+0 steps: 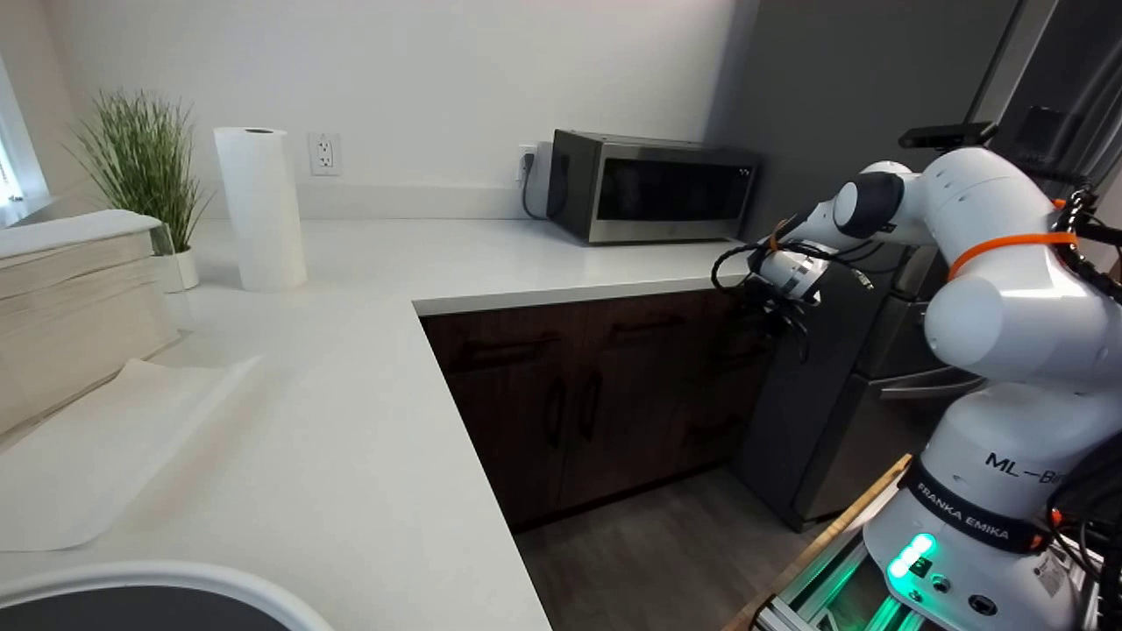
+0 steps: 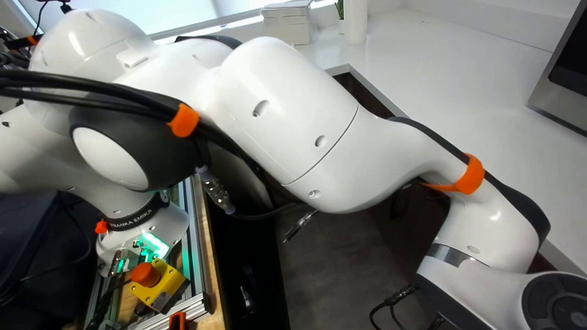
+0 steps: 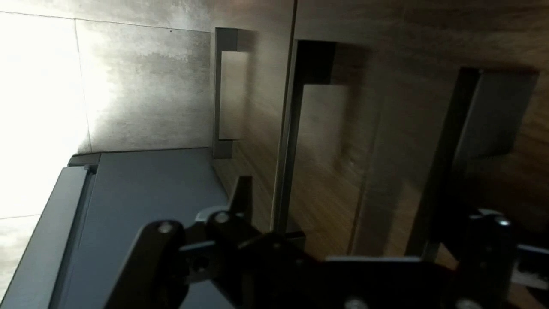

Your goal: Open the drawer on the top right side of the kitchen counter

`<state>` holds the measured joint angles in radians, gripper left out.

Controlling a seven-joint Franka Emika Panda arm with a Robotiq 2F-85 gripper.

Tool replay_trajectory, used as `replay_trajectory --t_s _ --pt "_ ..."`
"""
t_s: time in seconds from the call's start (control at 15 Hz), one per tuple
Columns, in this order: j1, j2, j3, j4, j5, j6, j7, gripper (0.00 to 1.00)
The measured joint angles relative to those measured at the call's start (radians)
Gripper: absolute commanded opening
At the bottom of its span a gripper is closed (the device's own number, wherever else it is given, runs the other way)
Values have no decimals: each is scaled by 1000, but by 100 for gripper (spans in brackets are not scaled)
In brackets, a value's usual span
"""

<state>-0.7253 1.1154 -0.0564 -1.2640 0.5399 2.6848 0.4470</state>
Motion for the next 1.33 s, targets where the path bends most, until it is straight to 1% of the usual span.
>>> replay_trajectory --t_s 0.27,0.6,1.33 --pt "13 -4 -34 11 -2 -58 14 100" --pt "19 -31 -77 -14 -4 -80 29 100" --pt "-15 -176 -68 -243 27 -80 17 100"
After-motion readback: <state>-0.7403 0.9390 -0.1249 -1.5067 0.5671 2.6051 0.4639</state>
